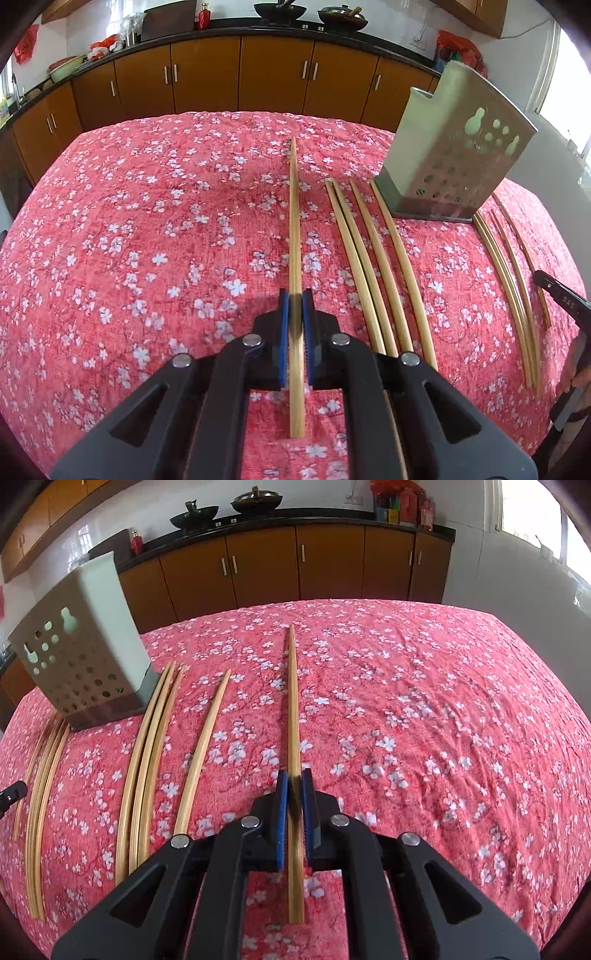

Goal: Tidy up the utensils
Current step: 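Close the left gripper on one bamboo chopstick while the right gripper grasps another chopstick, then lift the left gripper's chopstick toward the utensil holder while the right gripper carries its chopstick there too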

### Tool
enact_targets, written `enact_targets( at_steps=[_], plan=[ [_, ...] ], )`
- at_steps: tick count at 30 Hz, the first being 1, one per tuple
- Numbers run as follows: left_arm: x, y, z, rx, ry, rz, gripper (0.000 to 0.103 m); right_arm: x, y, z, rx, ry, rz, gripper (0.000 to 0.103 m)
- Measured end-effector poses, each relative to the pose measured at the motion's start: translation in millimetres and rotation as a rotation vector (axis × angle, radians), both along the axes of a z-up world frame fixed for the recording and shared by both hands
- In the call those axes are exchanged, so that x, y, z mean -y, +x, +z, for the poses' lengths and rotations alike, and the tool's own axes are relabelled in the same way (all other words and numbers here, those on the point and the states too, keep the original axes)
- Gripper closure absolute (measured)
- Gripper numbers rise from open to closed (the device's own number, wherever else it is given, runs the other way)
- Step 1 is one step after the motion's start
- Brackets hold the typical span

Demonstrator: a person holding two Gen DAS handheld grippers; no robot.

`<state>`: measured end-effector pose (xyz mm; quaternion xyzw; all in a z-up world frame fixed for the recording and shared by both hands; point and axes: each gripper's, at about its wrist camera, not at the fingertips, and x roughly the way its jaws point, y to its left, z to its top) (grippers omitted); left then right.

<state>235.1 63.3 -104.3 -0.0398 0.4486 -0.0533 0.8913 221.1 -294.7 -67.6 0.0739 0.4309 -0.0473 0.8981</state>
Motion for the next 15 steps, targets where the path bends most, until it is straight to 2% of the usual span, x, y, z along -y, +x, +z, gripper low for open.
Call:
enact_targets(
  at_steps=[15],
  plan=[
    [-2.8,-25.7,3.1,0.03,0.032,-0.002,0.093,-2.8,-29.7,-0.6,0.006,0.011,0.004,0.094]
  ],
)
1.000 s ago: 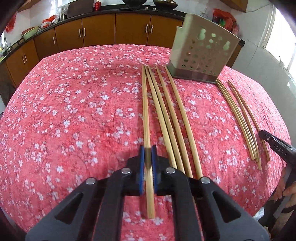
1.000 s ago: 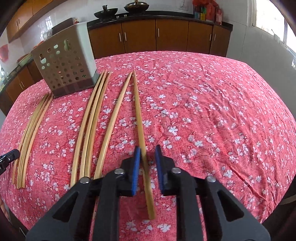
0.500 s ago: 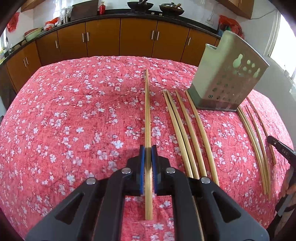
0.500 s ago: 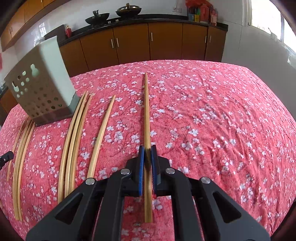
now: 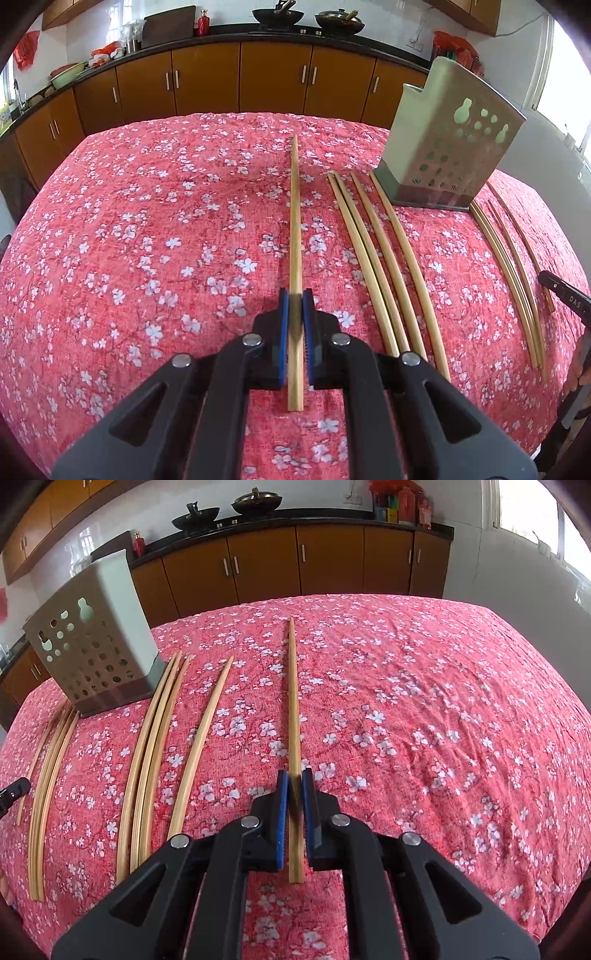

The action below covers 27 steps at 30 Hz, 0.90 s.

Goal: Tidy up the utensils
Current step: 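Lift the left gripper's chopstick toward the utensil holder while the right gripper carries its chopstick there too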

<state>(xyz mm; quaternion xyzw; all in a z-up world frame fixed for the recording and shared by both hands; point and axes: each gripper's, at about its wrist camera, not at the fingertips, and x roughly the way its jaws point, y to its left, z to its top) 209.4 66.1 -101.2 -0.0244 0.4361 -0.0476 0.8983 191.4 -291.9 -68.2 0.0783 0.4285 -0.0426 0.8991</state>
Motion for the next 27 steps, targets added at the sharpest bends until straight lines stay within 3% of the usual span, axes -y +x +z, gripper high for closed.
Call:
enact_targets(
  at_steps=[10,18,27],
  plan=[
    [-3.9,-2.1,7.7,0.001,-0.021,0.017,0.094,3.1,-12.1,12.3,0.045,0.03,0.01,0.095],
    [-13.0,-16.2,68.5,0.164,-0.029,0.028,0.094,3.5,-33.8,78.0,0.257,-0.004,0.015,0.095],
    [-18.0,-20.1,130.0,0.328,-0.045,0.063,0.094,7.1,-37.6,117.8,0.384,0.012,-0.004,0.095]
  ],
)
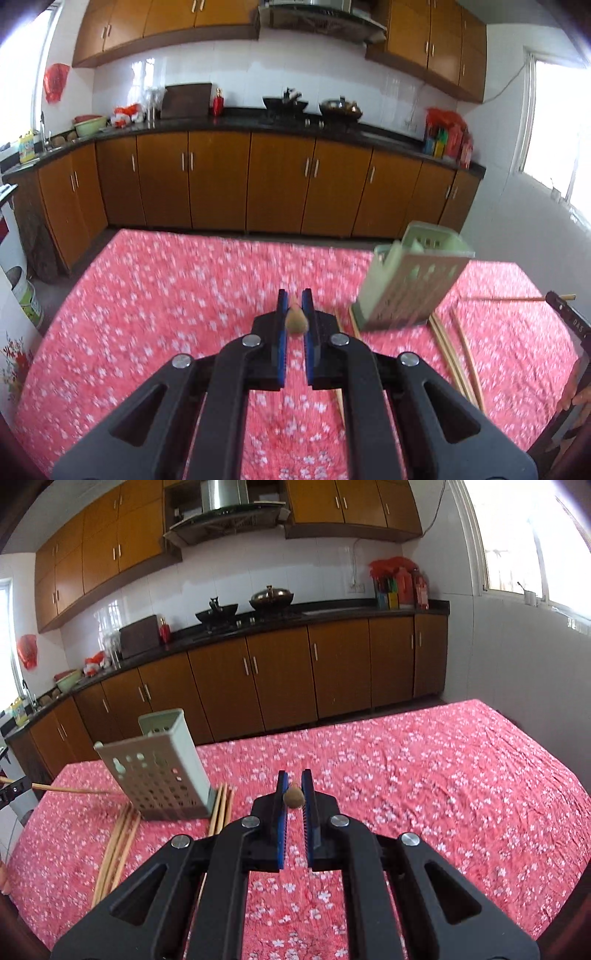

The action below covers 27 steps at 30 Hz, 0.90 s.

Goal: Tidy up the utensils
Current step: 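Lift the left gripper's chopstick toward the utensil holder while the right gripper carries its chopstick there too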

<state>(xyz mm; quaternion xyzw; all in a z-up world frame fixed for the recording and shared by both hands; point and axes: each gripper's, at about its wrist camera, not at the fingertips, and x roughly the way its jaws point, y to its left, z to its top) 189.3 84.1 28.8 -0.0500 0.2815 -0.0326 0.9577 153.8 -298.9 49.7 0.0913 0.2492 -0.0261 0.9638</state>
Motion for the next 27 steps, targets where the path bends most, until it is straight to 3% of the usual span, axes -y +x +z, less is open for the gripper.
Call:
enact_targets(
  at_steps=[9,16,20,24,27],
  plan=[
    [-8.2,20.8,46.2,0.066,0.052,0.051,0.095,-1.1,15.5,41.9,0.093,-0.029,-0.003,0.095],
    [-5.3,26.5,116.2,0.183,0.023,0.047,0.095,-15.8,25.0,121.4,0.277,-0.027,0.038,0.095],
    [11.5,28.5,155.6,0.256,-0.036,0.004,0.095,-34.5,29.5,160.2,0.395,0.006,0.076,0.095],
    [38.0,32.5,175.4,0.295,-0.075,-0.053,0.095,-53.4,38.7,170.0,0.466,0.012,0.096,0.095],
    [60.1,38.5,173.5,0.293,-0.077,-0.096,0.095,-67.5,55.7,162.8,0.488,0.009,0.096,0.095]
  ],
)
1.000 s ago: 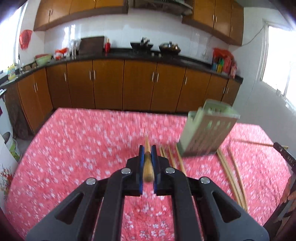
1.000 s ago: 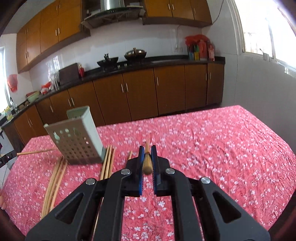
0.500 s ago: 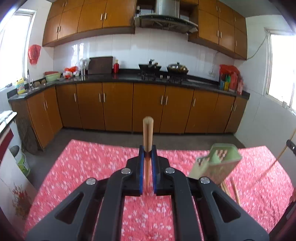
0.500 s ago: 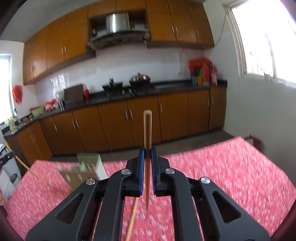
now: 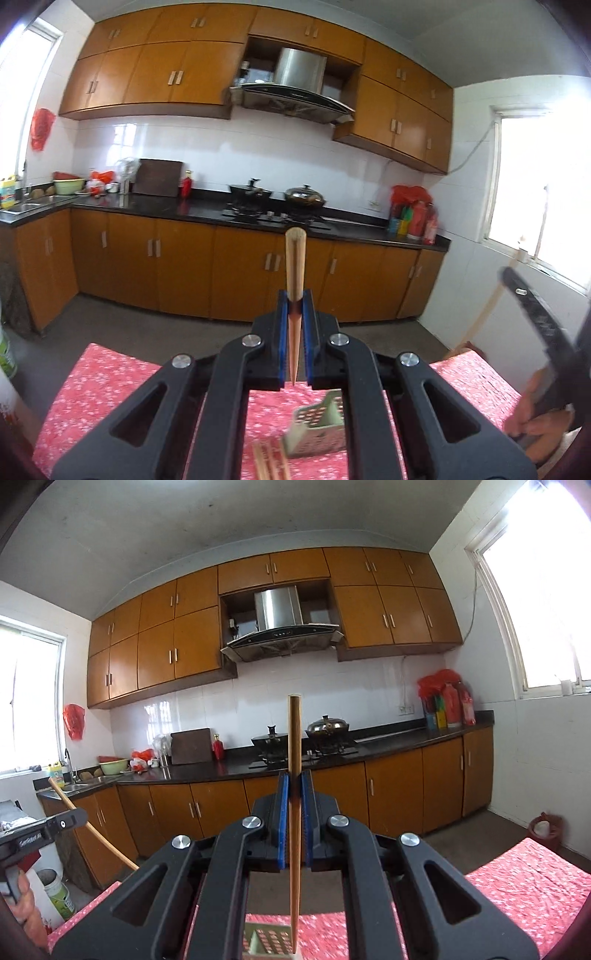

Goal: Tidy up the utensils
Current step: 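Lift the left gripper's chopstick toward the utensil holder while the right gripper carries its chopstick there too, then open the left gripper over the holder while the right gripper releases its chopstick into it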

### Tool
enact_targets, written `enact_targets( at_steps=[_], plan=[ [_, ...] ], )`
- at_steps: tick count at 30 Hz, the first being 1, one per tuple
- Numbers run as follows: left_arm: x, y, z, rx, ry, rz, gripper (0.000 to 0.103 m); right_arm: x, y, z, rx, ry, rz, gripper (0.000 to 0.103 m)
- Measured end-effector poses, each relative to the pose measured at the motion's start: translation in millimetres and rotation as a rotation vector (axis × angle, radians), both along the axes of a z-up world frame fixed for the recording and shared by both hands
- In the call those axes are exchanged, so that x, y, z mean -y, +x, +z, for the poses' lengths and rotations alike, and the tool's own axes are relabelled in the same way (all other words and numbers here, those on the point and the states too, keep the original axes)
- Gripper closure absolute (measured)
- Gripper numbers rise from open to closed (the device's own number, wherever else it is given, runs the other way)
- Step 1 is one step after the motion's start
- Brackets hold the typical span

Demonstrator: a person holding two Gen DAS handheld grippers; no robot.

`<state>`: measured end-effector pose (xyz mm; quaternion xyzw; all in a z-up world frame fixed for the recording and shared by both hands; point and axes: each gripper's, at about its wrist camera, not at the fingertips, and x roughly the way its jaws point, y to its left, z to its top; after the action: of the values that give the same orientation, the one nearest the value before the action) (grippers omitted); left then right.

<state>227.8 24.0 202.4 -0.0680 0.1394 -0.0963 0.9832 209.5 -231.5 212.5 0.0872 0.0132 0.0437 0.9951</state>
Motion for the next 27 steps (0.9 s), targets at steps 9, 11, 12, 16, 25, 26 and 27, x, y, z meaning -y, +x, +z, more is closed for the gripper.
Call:
enact_targets(
  at_steps=[9,11,12,16,25,26,27],
  plan=[
    [37.9,24.2,-40.9,-0.073,0.033,-0.069,0.095,-13.0,29.9,-38.9,-0.059,0.035,0.021,0.095],
    [41.0,28.8,-51.5,-0.091,0.047,-0.072,0.095,-14.8,30.7,-52.3,-0.091,0.019,0.027,0.095],
    [41.2,31.8,-56.3,-0.101,0.049,-0.073,0.095,-16.4,31.7,-56.8,-0.105,0.014,0.029,0.095],
    [43.1,44.3,-76.1,-0.157,0.056,-0.069,0.094,-15.2,32.1,-68.0,-0.167,0.024,0.038,0.095],
    [29.3,32.9,-79.5,-0.159,0.047,-0.042,0.093,-6.1,11.1,-55.0,-0.182,-0.013,0.032,0.054],
    [26.1,29.5,-77.7,-0.153,0.042,-0.039,0.093,-2.9,7.0,-52.6,-0.182,-0.009,0.028,0.054],
    [24.6,26.1,-75.6,-0.149,0.039,-0.035,0.093,-0.3,4.6,-51.3,-0.182,-0.005,0.023,0.054]
  ],
)
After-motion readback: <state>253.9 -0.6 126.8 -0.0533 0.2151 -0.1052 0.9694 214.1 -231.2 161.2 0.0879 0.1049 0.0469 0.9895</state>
